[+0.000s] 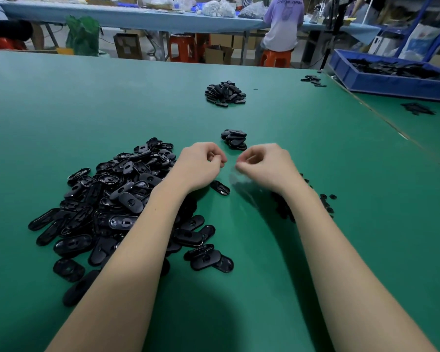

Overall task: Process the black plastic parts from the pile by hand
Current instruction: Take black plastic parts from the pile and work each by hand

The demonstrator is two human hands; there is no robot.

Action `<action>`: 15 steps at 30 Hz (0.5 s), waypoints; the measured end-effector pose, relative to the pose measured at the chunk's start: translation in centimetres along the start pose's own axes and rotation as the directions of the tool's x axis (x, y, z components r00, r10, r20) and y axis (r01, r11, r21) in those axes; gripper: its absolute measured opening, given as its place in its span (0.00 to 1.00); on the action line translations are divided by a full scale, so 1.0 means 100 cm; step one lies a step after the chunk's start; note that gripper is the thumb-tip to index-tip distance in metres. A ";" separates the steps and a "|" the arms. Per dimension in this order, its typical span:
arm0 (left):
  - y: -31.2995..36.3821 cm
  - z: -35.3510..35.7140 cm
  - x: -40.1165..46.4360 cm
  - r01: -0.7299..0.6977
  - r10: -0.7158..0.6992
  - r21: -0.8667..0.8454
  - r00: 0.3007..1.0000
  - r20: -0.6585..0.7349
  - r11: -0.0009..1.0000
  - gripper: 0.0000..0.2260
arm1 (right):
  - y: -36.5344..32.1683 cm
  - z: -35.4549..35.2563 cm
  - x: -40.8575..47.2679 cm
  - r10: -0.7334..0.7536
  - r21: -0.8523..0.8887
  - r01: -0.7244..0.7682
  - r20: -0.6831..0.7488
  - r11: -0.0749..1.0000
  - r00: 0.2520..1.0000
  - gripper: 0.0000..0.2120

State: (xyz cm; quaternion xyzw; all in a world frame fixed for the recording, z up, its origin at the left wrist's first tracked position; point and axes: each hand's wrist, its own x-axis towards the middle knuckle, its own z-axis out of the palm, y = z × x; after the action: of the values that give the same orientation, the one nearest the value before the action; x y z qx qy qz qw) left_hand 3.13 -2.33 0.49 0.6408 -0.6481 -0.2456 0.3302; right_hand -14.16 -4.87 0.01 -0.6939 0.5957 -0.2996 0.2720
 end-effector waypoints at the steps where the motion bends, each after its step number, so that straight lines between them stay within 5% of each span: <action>1: 0.000 0.000 0.000 0.001 -0.001 0.001 1.000 -0.005 1.000 0.10 | 0.002 0.003 -0.009 -0.035 -0.017 0.036 0.072 0.999 0.997 0.02; 6: 0.002 0.002 0.000 -0.005 0.005 0.016 1.000 -0.005 1.000 0.10 | 0.004 0.012 -0.023 -0.128 -0.149 0.161 0.209 0.976 0.970 0.10; 11: 0.003 0.003 0.000 -0.006 0.006 0.034 1.000 0.002 0.999 0.10 | 0.006 0.012 -0.023 -0.200 -0.112 0.223 0.187 0.968 0.962 0.02; 15: 0.008 0.003 -0.001 -0.013 0.017 -0.072 0.999 0.052 0.997 0.10 | 0.010 0.004 -0.020 -0.209 -0.029 0.212 0.091 0.977 0.974 0.05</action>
State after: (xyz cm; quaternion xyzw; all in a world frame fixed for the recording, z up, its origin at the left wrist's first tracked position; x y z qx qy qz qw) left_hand 2.37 -2.21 0.89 0.6171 -0.6522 -0.2827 0.3375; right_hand -14.72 -3.05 -1.13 -0.7706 0.5121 -0.2846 0.2509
